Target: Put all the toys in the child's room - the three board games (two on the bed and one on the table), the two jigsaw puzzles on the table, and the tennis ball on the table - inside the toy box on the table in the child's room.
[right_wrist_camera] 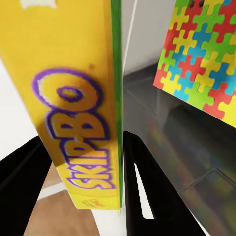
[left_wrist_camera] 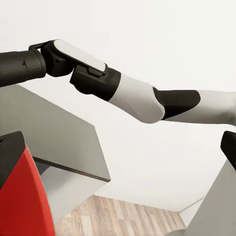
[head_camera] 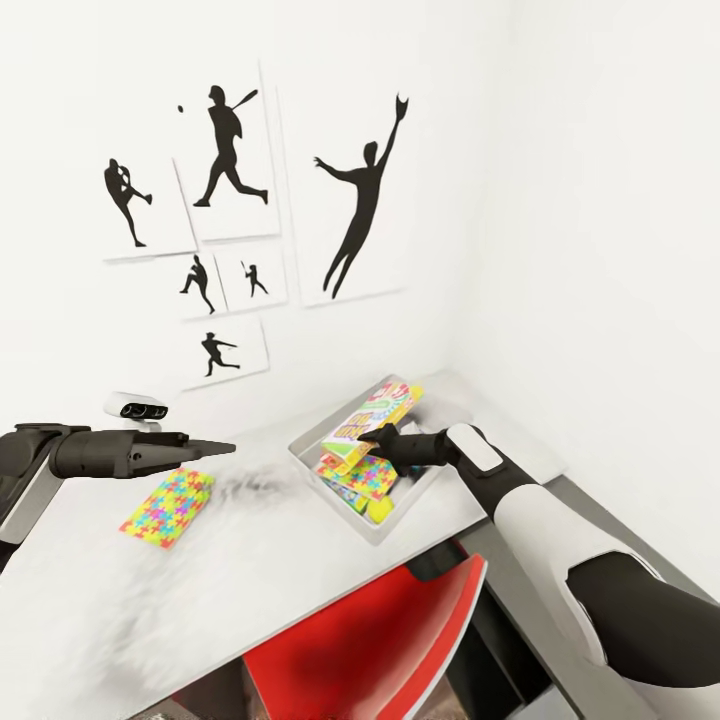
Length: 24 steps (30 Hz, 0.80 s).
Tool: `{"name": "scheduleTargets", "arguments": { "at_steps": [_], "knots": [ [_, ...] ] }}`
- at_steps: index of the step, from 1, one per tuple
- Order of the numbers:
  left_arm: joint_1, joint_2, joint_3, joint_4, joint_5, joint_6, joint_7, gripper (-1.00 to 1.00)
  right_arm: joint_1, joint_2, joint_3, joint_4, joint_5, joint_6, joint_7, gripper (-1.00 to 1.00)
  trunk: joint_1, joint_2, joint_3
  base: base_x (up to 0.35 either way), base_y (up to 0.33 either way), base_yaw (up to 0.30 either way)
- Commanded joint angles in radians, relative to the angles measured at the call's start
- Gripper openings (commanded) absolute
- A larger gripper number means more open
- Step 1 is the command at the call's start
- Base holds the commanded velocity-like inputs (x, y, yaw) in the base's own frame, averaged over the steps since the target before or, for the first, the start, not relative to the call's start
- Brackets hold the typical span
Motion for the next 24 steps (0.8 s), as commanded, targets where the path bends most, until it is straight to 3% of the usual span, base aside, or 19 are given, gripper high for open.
{"name": "scheduleTargets", "arguments": {
  "at_steps": [1,7,12,18,24],
  "knots": [
    [-0.001,0.001,-0.002,0.0,0.001,0.011,-0.004,1.0,-0.001,0.0,0.003,-0.002,-0.012,0.001,-0.01,-1.0,0.001,-0.002,-0.004,0.0,0.0,0.058],
    [-0.001,0.001,-0.002,0.0,0.001,0.011,-0.004,1.0,-0.002,-0.001,-0.002,-0.004,-0.011,0.0,-0.011,-1.0,0.001,-0.002,-0.012,0.0,0.0,0.018],
    [-0.001,0.001,-0.002,0.0,0.001,0.011,-0.004,1.0,-0.003,-0.002,-0.034,-0.002,-0.009,-0.002,-0.015,-1.0,0.001,-0.002,-0.012,0.0,0.0,0.001],
    [-0.001,0.001,-0.002,0.0,0.001,0.011,-0.004,1.0,-0.003,-0.037,-0.061,0.003,-0.009,-0.005,-0.017,-1.0,0.001,-0.002,-0.013,0.0,0.0,0.0],
    [-0.001,0.001,-0.002,0.0,0.001,0.011,-0.004,1.0,-0.002,-0.041,-0.068,0.003,-0.007,-0.007,-0.019,-1.0,0.001,-0.002,-0.013,0.0,0.0,0.0]
  ]
}}
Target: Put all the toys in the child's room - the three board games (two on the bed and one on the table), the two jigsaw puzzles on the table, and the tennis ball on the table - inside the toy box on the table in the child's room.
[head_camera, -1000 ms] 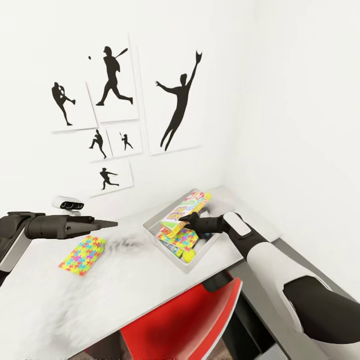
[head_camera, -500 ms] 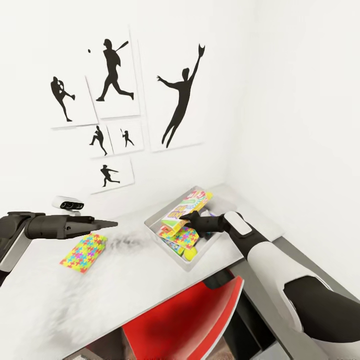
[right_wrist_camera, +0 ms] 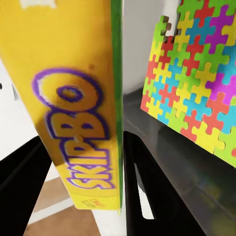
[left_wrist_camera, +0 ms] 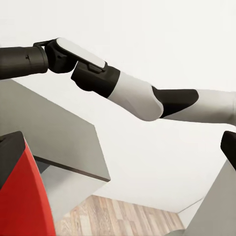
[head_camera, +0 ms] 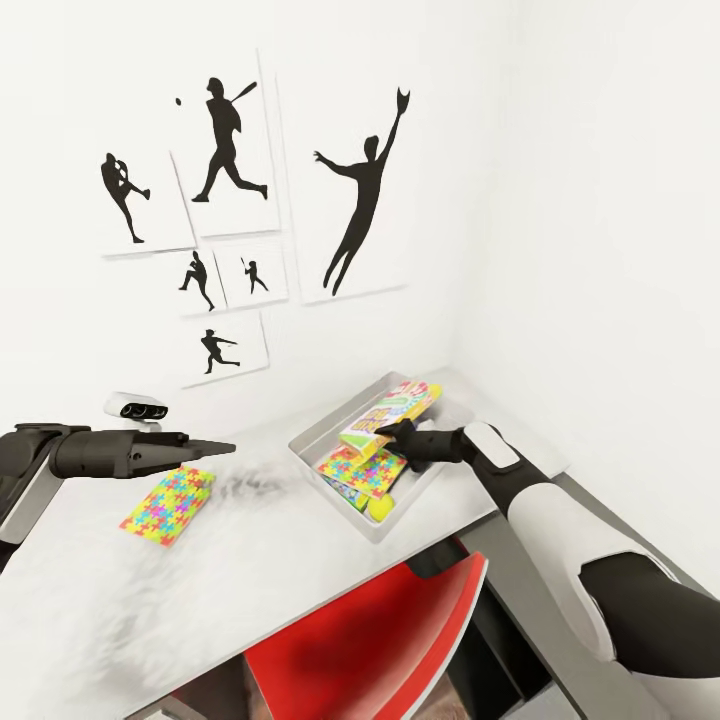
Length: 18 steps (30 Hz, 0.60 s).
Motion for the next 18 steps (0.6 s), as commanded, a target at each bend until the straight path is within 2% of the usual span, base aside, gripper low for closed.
{"name": "scheduleTargets", "arguments": {
  "at_steps": [1,12,13,18],
  "knots": [
    [-0.001,0.001,-0.002,0.0,0.001,0.011,-0.004,1.0,-0.001,0.0,0.003,-0.001,-0.011,0.0,-0.01,-1.0,0.001,-0.002,-0.002,0.0,0.0,0.0],
    [-0.001,0.001,-0.002,0.0,0.0,0.011,-0.004,1.0,-0.003,0.012,0.002,0.0,-0.009,0.0,-0.011,-1.0,0.001,-0.002,-0.002,0.0,0.0,0.0],
    [-0.001,0.001,-0.002,0.0,0.0,0.011,-0.004,1.0,-0.003,0.013,0.002,-0.001,-0.008,0.0,-0.011,1.0,0.001,-0.002,-0.002,0.0,0.0,0.0],
    [-0.001,0.001,-0.002,0.0,0.0,0.011,-0.004,1.0,-0.004,0.012,0.003,0.0,-0.008,0.001,-0.011,1.0,0.001,-0.002,-0.002,0.0,0.0,0.0]
  ]
}}
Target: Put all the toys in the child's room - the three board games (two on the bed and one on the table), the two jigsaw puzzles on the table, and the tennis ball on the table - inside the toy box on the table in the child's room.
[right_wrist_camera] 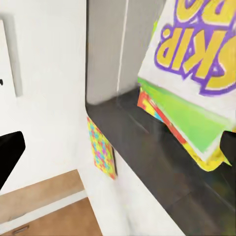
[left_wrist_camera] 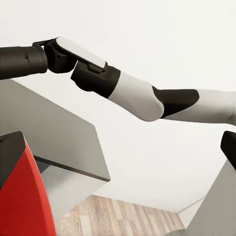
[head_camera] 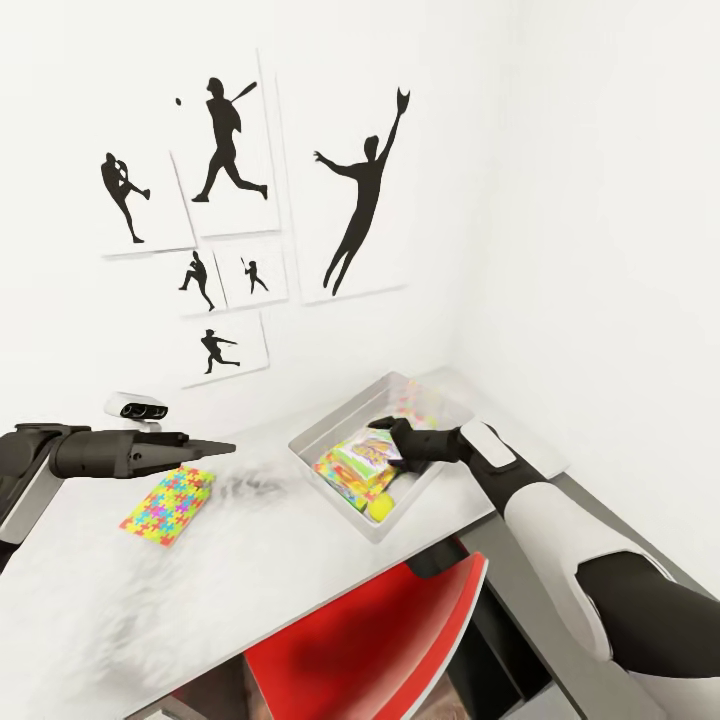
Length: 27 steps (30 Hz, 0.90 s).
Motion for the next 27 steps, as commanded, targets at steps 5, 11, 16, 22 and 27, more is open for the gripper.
{"name": "scheduleTargets", "arguments": {
  "at_steps": [5,11,16,22,27],
  "knots": [
    [-0.001,0.001,-0.002,0.0,0.001,0.011,-0.004,1.0,0.0,-0.001,0.003,-0.002,-0.011,0.001,-0.01,1.0,0.001,-0.002,-0.002,0.0,0.0,0.0],
    [-0.001,0.001,-0.002,0.0,0.001,0.011,-0.004,1.0,0.0,-0.002,0.003,-0.003,-0.012,0.002,-0.01,1.0,0.001,-0.002,-0.002,0.0,0.0,0.0],
    [-0.001,0.001,-0.002,0.001,0.001,0.011,-0.004,1.0,0.0,-0.008,0.003,-0.012,-0.013,0.005,-0.006,1.0,0.001,-0.002,-0.002,0.0,0.0,0.0],
    [-0.001,0.001,-0.002,0.005,0.001,0.011,-0.004,1.0,0.002,-0.017,0.006,-0.121,-0.015,0.011,0.0,1.0,0.001,-0.002,-0.002,0.0,0.0,0.0],
    [-0.001,0.002,-0.002,0.008,0.001,0.011,-0.004,1.0,0.023,-0.019,0.006,-0.337,-0.015,0.019,-0.001,1.0,0.001,-0.002,0.0,-0.004,0.0,-0.022]
  ]
}}
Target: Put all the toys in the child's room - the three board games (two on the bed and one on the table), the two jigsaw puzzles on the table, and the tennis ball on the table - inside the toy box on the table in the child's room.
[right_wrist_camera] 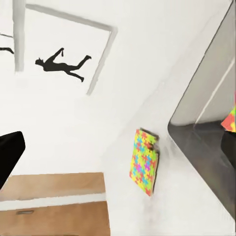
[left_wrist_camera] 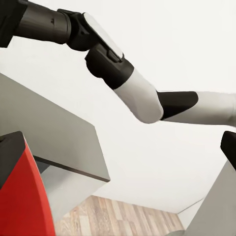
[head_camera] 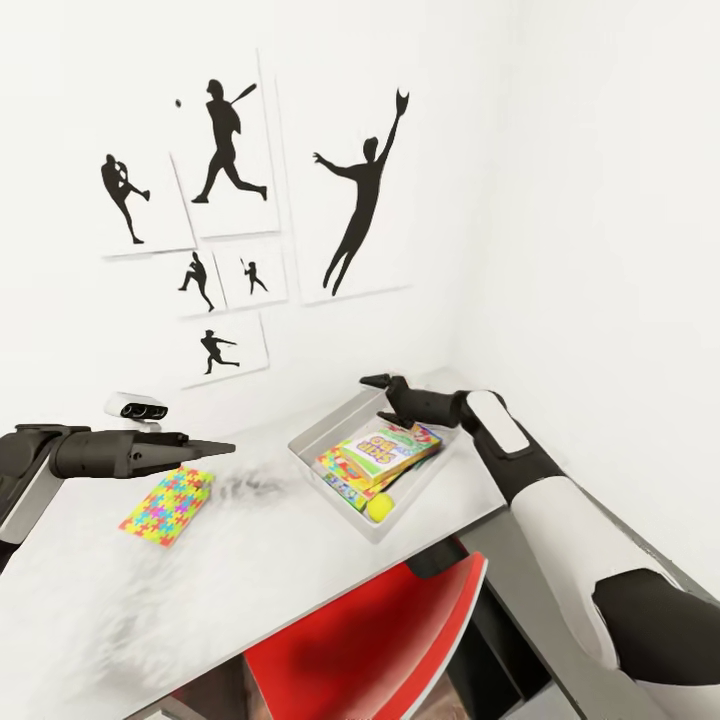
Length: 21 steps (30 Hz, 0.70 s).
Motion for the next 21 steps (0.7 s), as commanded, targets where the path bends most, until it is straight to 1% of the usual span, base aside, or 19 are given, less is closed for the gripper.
{"name": "scheduleTargets", "arguments": {
  "at_steps": [1,2,4,6,8,12,13,16,18,20,21],
  "knots": [
    [-0.001,0.001,-0.002,0.001,0.001,0.011,-0.004,1.0,0.013,-0.002,0.0,-0.032,-0.008,0.003,-0.01,1.0,0.001,-0.002,-0.001,-0.056,0.0,-0.062],
    [-0.001,0.002,-0.001,0.001,0.001,0.011,-0.004,1.0,0.026,-0.004,-0.001,-0.057,-0.009,0.004,-0.01,1.0,0.001,-0.002,0.001,-0.102,0.0,-0.065],
    [-0.001,0.002,-0.001,0.001,0.001,0.011,-0.004,1.0,0.049,-0.019,-0.001,-0.097,-0.011,0.005,-0.01,1.0,0.001,-0.002,0.003,-0.168,0.0,-0.067],
    [-0.001,0.002,-0.001,0.001,0.001,0.011,-0.004,1.0,0.064,-0.039,0.0,-0.133,-0.014,0.006,-0.009,1.0,0.001,-0.002,0.006,-0.232,0.007,-0.068],
    [-0.001,0.002,-0.001,0.001,0.0,0.011,-0.004,1.0,0.091,-0.061,0.001,-0.184,-0.016,0.007,-0.008,1.0,0.001,-0.002,0.01,-0.272,0.046,-0.068],
    [-0.001,0.002,-0.001,0.002,0.001,0.011,-0.004,1.0,0.198,-0.1,0.0,-0.326,-0.015,0.008,-0.006,1.0,0.001,-0.002,0.016,-0.236,0.059,-0.068],
    [-0.001,0.002,-0.001,0.002,0.001,0.011,-0.004,1.0,0.213,-0.104,0.0,-0.344,-0.015,0.008,-0.006,1.0,0.001,-0.002,0.017,-0.117,0.031,-0.069],
    [-0.001,0.002,-0.001,0.002,0.0,0.011,-0.004,1.0,0.296,-0.122,0.0,-0.433,-0.012,0.006,0.004,1.0,0.001,-0.002,0.022,-0.051,0.013,-0.07],
    [-0.001,0.002,-0.001,0.002,0.0,0.011,-0.004,1.0,0.322,-0.125,0.0,-0.456,-0.01,0.005,0.011,1.0,0.001,-0.002,0.025,-0.022,0.006,-0.07],
    [-0.001,0.002,0.0,0.003,0.001,0.011,-0.004,1.0,0.377,-0.128,0.0,-0.502,-0.007,0.004,0.03,1.0,0.001,-0.002,0.028,-0.01,0.003,-0.07],
    [-0.001,0.002,0.0,0.003,0.001,0.011,-0.004,1.0,0.391,-0.129,0.0,-0.514,-0.006,0.003,0.035,1.0,0.001,-0.002,0.03,-0.006,0.002,-0.07]
  ]
}}
